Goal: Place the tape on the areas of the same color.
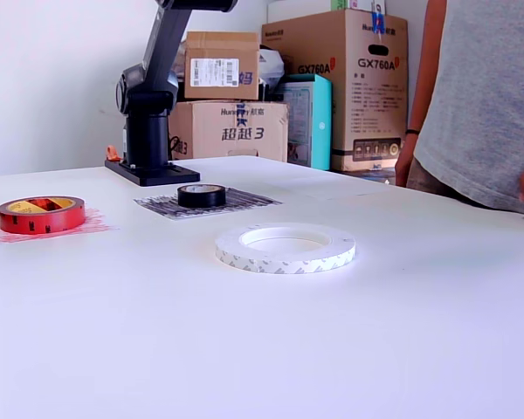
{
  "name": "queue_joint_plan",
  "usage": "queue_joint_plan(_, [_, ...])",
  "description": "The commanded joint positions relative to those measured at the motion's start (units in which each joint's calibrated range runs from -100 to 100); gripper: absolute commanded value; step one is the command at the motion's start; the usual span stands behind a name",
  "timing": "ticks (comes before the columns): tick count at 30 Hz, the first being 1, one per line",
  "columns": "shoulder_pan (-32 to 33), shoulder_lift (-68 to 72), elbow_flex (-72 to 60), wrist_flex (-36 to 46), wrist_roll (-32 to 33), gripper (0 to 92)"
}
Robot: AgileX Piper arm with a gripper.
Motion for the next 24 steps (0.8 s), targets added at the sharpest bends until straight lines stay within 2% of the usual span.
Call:
queue_joint_plan(1, [-0.5, -10.6, 10.3, 0.6, -0.7, 41.8])
queue_joint_plan(9, [-0.6, -31.0, 38.5, -1.0, -2.7, 41.8])
queue_joint_plan(17, [-1.1, -47.3, 70.3, -17.6, -5.8, 41.8])
queue_joint_plan(24, [-1.4, -52.7, 88.1, -23.6, -6.1, 41.8])
